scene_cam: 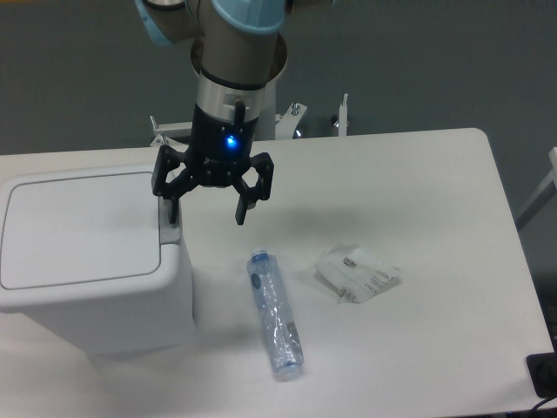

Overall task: Open the trash can
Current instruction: 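Lower the gripper onto the lid's hinge edge and push it open, then lift the gripper away from the opened trash can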

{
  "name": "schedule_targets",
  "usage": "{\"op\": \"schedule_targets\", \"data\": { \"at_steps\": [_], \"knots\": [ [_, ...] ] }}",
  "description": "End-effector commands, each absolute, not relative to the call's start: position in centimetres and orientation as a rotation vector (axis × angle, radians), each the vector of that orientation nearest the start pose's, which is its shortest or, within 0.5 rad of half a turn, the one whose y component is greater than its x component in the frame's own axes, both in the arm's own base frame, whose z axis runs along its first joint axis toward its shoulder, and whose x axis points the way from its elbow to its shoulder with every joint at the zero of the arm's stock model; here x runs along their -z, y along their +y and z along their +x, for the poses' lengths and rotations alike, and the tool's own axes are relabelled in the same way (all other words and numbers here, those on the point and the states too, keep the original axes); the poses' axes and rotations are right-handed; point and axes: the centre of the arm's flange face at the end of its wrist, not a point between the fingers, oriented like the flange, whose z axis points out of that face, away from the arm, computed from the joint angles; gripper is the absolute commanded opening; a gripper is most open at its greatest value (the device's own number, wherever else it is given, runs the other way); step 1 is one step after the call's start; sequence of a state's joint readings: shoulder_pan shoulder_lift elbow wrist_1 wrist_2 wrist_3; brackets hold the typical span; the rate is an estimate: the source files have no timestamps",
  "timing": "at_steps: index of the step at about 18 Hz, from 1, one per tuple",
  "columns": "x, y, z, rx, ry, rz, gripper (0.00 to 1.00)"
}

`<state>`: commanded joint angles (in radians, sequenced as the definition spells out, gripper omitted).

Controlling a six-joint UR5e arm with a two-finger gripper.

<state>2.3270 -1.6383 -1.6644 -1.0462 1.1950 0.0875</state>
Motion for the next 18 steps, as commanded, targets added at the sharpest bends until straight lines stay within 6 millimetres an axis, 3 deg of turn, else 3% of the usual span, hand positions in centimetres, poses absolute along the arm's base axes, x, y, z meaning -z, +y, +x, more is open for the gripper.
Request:
{"op": "schedule_targets", "data": {
  "at_steps": [6,8,10,11,13,14,16,18],
  "knots": [
    [-47.5,51.1,-24.8,0.255,-0.775,-2.528,1.0],
    [-49.1,51.1,-24.9,0.235,-0.758,-2.507,1.0],
    [-52.5,51.0,-25.7,0.165,-0.716,-2.454,1.0],
    [-53.9,50.5,-26.8,0.102,-0.7,-2.444,1.0],
    [-56.3,46.6,-33.5,-0.035,-0.774,-2.387,1.0],
    [-56.7,45.5,-35.5,-0.069,-0.781,-2.38,1.0],
    [-55.7,42.3,-41.3,-0.184,-0.752,-2.422,1.0],
    [-54.6,39.3,-44.2,-0.431,-0.615,-2.596,1.0]
  ]
}}
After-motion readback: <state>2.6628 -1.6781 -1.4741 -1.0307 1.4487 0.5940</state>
